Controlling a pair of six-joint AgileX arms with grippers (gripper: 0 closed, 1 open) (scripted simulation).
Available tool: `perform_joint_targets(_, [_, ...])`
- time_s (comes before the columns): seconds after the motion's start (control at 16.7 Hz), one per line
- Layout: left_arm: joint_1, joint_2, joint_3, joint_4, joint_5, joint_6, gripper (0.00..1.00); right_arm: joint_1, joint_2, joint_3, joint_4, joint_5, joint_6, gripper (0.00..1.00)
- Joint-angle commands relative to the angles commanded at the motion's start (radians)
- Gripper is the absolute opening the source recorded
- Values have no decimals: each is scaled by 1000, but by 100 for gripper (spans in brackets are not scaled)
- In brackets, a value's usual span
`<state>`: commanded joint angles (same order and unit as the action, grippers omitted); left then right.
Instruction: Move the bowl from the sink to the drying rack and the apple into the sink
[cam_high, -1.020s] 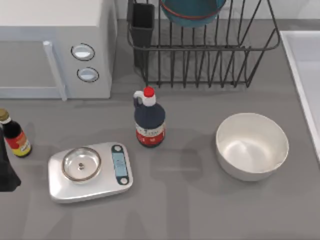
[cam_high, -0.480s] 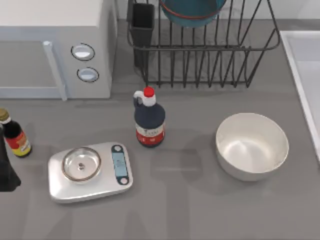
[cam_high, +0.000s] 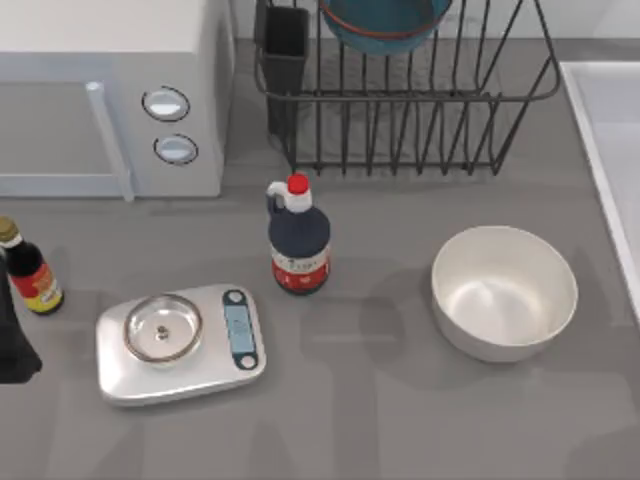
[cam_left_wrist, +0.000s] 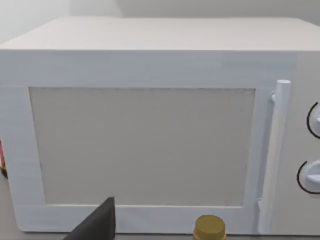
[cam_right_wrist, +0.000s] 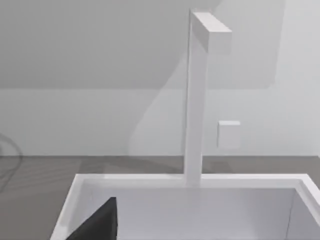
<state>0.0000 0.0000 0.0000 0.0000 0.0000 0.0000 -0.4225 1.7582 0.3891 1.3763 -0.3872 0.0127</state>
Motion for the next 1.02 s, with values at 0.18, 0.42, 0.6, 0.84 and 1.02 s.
perform_joint_targets(0.18, [0, 0, 0, 0, 0, 0, 100, 56, -235, -52, -184, 52, -1, 100])
perform_joint_targets(0.42, [0, 0, 0, 0, 0, 0, 100, 143, -595, -132, -466, 131, -4, 100])
perform_joint_targets(0.6, [0, 0, 0, 0, 0, 0, 100, 212, -881, -195, -689, 194, -6, 100])
perform_joint_targets(0.84, [0, 0, 0, 0, 0, 0, 100, 299, -1242, -275, -972, 273, -9, 100])
perform_joint_targets(1.02, [0, 0, 0, 0, 0, 0, 100, 354, -1480, -326, -1154, 324, -11, 100])
